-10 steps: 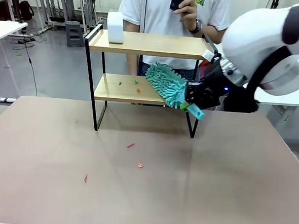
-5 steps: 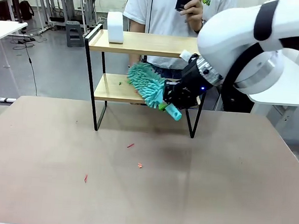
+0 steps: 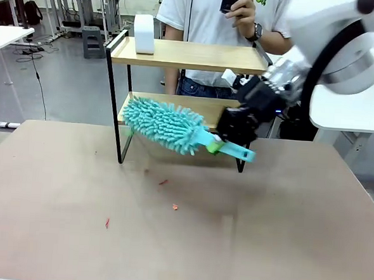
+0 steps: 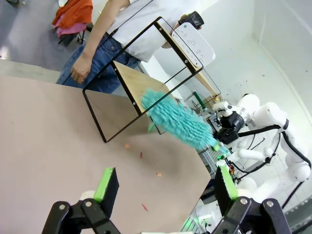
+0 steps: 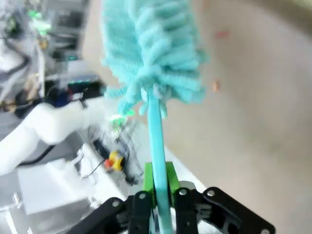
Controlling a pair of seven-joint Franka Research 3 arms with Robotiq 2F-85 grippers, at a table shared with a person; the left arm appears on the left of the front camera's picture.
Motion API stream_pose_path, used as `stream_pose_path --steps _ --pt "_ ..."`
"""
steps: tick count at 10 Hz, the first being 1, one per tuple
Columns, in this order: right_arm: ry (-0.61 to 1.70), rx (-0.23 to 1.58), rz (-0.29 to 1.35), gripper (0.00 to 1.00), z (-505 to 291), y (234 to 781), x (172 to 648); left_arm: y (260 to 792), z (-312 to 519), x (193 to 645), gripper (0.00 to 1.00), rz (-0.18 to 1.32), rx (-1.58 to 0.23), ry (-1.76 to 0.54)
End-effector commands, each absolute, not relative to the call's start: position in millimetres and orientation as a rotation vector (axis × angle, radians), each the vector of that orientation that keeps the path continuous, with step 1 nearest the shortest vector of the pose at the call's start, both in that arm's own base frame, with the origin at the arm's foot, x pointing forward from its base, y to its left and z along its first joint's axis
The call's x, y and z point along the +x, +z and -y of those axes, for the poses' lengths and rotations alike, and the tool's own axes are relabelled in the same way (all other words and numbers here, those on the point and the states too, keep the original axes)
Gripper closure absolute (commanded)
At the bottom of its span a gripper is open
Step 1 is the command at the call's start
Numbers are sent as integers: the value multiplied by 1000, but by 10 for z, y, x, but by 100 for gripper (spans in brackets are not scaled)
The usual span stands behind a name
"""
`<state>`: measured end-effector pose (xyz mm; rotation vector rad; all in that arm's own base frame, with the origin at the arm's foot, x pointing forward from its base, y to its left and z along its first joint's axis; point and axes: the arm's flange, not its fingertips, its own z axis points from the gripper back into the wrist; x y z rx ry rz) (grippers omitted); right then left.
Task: Clean the shelf.
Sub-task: Clean the remaining tier of the Shelf with the Duster once objects are removed.
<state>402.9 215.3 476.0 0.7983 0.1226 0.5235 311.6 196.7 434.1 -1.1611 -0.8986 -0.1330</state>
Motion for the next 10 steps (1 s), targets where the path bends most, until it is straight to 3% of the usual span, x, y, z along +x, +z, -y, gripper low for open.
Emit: stream_pose_path --steps 1,3,7,10 --pt "699 912 -243 87 -1599 4930 3810 4352 -1943 3118 0 931 -1168 -140" --pt "685 1048 -234 87 -1086 4962 3620 4352 -1943 3118 0 931 -1168 -140" --pt "737 1141 -217 87 -529 4979 3285 4352 -1943 3118 0 931 -1168 -140" --pt "549 1164 114 87 641 5431 2350 4352 -1943 3118 0 931 -1168 -140"
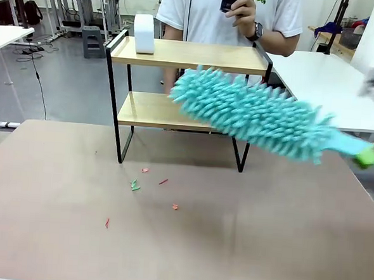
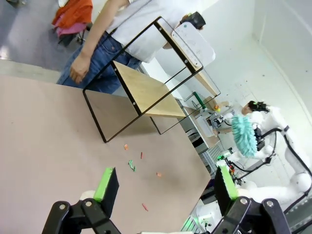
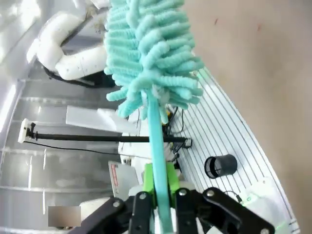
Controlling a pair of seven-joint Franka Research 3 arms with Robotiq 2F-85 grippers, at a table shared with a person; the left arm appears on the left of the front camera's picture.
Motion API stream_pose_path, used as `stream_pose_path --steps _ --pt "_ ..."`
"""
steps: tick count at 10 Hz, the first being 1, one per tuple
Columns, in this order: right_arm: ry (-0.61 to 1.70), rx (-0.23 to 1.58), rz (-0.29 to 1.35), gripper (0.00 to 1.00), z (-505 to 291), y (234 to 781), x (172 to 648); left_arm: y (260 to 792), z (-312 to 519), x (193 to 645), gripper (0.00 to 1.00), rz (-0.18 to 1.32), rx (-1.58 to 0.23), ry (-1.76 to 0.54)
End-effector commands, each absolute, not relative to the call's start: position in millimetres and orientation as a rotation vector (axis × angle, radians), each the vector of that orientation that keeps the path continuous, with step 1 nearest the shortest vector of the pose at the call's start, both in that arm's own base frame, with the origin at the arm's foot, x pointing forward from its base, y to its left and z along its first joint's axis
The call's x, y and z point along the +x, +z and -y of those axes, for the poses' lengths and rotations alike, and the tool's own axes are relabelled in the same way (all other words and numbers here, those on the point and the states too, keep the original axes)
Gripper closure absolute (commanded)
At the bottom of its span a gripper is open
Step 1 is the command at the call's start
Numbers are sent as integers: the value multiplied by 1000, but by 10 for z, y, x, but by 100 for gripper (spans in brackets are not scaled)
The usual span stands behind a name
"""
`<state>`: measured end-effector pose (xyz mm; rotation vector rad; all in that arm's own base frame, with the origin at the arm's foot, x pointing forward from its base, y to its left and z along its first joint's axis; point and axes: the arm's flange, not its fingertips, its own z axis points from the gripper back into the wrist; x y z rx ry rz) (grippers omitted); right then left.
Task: Clean the shelf.
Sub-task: Clean the remaining tier of the Shelf with the Duster once objects are removed.
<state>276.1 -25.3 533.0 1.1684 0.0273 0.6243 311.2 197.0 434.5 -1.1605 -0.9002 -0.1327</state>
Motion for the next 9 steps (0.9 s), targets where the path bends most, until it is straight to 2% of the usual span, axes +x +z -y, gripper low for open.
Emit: stream_pose_path --steps 1,3,4,5,6,7,8,9 --pt "447 1155 227 87 951 5450 2001 4352 -1943 3118 0 931 -1168 -140" --pt "191 1111 362 87 1301 5279 1533 4352 -1943 3118 0 931 -1168 -140" --pt "40 1070 392 87 1351 5118 1501 4352 -1943 3118 0 931 -1168 -140" --pt "-125 998 382 87 1365 4951 1577 4352 -1943 3118 0 931 -1168 -140" --pt "-160 1000 356 87 1321 4791 1775 4352 -1943 3118 0 931 -1168 -140" --pt "-281 908 296 87 1261 4637 2096 4352 -1943 3118 0 931 -1168 -140" --pt "-78 986 402 87 1670 5023 1490 4352 -1943 3118 0 931 -1168 -140" --pt "-78 986 402 87 1670 5023 1490 4352 -1943 3118 0 931 -1168 -140"
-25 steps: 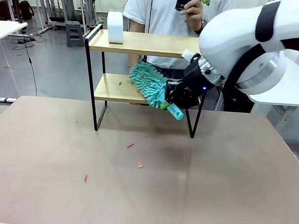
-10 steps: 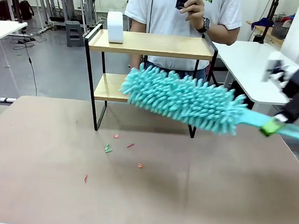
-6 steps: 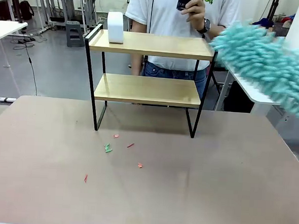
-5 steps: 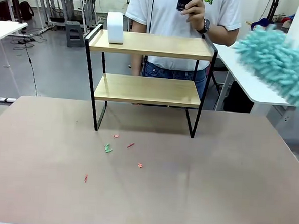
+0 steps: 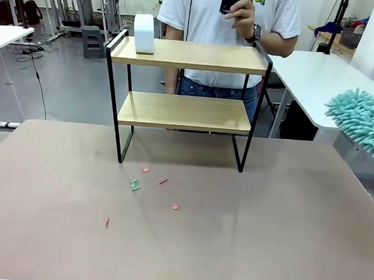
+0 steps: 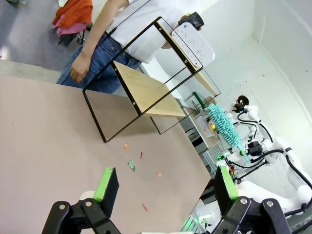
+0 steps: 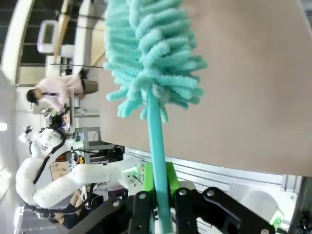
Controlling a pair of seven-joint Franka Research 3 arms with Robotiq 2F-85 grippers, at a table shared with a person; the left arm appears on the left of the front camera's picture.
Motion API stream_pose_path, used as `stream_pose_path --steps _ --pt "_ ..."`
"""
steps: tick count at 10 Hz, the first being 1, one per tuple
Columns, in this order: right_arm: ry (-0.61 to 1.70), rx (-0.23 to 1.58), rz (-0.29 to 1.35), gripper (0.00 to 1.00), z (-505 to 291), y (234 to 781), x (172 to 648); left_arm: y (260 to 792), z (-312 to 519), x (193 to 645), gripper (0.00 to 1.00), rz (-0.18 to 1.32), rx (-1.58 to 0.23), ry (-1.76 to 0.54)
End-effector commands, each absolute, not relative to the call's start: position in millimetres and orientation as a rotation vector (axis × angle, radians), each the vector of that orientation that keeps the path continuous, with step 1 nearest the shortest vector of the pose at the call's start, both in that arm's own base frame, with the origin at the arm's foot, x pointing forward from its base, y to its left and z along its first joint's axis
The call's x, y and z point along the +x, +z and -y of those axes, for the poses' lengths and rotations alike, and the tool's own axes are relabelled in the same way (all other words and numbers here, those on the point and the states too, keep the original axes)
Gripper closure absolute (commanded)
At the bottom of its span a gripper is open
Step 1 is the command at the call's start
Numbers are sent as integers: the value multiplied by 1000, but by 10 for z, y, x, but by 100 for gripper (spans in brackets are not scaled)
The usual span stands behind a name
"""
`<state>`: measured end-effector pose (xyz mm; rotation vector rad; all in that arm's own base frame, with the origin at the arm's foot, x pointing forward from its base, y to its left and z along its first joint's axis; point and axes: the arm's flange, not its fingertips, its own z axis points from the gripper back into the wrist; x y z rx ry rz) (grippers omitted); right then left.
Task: Clean the shelf.
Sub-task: Clean the remaining tier of the Shelf with the Duster once objects are removed, then hand the Duster back to the human.
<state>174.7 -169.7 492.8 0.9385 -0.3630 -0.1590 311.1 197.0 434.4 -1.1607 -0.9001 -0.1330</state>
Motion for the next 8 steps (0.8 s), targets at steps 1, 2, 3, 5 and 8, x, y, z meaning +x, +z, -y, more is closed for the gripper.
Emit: stream_pose_path --steps 1,2,3,5,8 --pt "-78 986 402 87 1670 5023 1490 4352 -1943 3118 0 931 -1168 -140" --pt "-78 986 402 87 1670 5023 1490 4352 -1943 3118 0 931 -1168 -140" --pt "-78 986 402 87 1670 5023 1490 4352 -1943 3118 0 931 -1168 -140" --pt "-78 986 402 87 1670 5023 1490 4352 -1943 3118 0 931 -1168 -140" --pt "-78 986 402 87 1670 5023 1490 4352 -1943 3118 0 931 -1168 -140"
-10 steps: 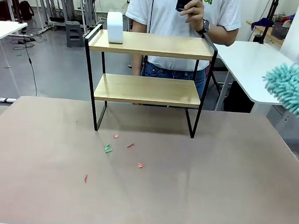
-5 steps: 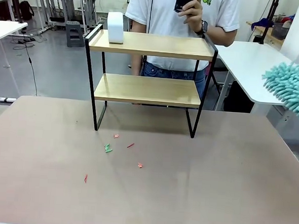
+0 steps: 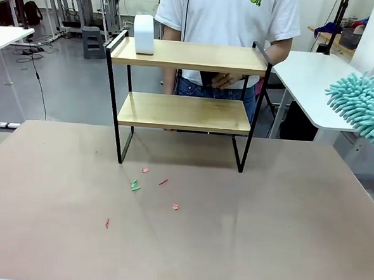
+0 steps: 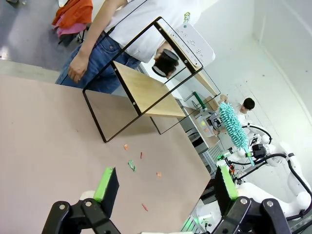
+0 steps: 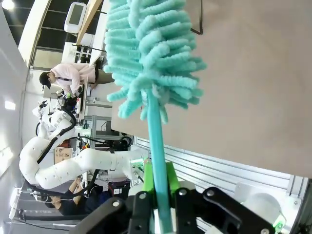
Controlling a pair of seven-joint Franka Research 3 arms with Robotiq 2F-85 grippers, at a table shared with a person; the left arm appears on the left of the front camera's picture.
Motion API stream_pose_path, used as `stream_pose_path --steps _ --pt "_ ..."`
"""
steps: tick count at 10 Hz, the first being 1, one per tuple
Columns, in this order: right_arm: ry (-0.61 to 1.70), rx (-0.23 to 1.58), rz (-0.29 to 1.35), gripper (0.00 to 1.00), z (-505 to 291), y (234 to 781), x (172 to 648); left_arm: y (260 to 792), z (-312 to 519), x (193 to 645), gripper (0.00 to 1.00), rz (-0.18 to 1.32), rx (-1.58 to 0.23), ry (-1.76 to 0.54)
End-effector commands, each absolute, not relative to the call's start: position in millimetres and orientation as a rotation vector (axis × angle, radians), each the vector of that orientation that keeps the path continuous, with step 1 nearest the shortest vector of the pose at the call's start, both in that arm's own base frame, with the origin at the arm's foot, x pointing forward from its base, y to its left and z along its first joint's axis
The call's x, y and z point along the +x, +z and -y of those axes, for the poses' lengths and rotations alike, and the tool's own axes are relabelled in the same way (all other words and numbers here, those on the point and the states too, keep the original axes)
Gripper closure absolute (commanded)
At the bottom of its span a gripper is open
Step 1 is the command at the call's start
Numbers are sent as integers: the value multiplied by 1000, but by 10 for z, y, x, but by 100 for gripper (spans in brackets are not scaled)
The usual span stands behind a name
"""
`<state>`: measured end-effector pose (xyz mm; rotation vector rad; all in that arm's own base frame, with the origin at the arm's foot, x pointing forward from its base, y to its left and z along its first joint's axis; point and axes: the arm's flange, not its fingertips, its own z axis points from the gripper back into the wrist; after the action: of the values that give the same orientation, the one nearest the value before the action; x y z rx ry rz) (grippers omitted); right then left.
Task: Clean the shelf.
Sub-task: Hand the Duster back to the human.
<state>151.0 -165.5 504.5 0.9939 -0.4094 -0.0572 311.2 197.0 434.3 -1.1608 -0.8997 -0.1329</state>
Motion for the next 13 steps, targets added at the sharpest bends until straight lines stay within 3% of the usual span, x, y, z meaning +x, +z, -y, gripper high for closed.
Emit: stream_pose_path --steps 1,6,9,11,13 --pt "-78 986 402 87 1670 5023 1490 4352 -1943 3118 0 931 -1168 -140" --pt "-59 994 409 87 1657 5045 1512 4343 -1970 3112 0 900 -1161 -133" --pt "375 910 399 87 1100 5807 1967 5222 -722 3328 0 727 -1389 -819" --pt "697 867 175 87 527 5948 2020 5425 132 3483 0 549 -1524 -1048" --pt "919 823 -4 87 252 5820 1869 5264 722 3548 0 364 -1569 -1101"
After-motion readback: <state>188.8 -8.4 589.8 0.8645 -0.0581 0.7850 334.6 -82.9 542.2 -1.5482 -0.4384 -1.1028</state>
